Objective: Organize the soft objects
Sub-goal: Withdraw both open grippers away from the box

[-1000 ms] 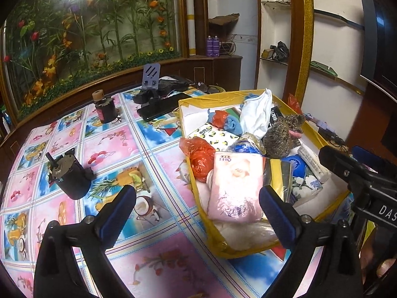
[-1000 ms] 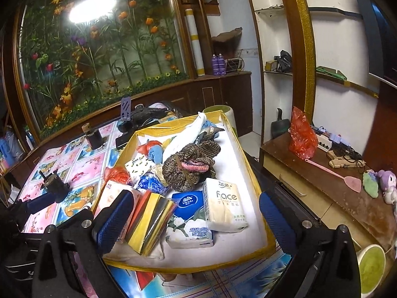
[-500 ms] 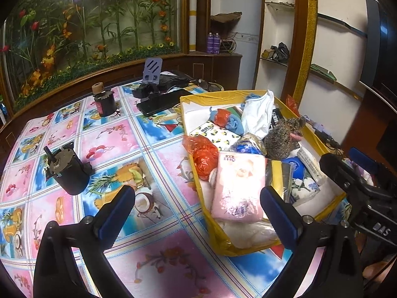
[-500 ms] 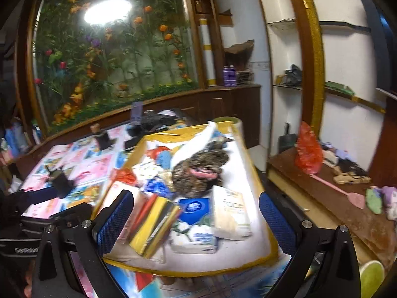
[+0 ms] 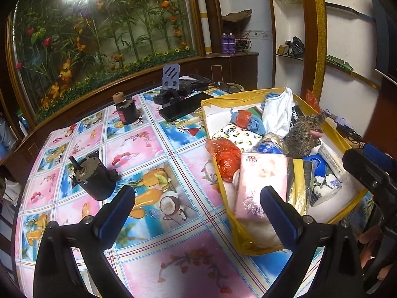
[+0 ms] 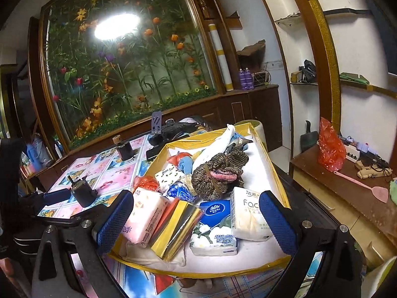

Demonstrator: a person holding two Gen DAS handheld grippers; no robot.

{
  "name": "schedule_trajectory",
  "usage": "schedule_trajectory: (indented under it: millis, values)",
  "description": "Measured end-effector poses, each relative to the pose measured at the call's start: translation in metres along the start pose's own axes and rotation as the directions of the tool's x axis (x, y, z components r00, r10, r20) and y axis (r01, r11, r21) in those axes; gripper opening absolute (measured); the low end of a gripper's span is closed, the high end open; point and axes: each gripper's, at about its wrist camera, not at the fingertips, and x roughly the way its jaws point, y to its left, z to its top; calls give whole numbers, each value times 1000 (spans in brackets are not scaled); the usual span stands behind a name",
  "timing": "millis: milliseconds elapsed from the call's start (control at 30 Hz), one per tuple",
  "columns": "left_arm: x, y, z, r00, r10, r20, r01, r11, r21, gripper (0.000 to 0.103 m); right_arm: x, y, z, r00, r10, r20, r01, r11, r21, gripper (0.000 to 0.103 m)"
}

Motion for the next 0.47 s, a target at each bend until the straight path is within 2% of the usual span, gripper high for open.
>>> schedule_trajectory:
  millis: [267, 467]
  values:
    - [5, -3, 1, 999, 6, -36, -5, 1000, 15, 100, 0, -3, 0, 1000, -1, 3, 1, 1000, 2, 102]
    - [0, -4, -1, 1000, 26, -9, -26, 999, 19, 100, -3, -3, 0, 1000, -5, 7, 5, 1000, 0, 102]
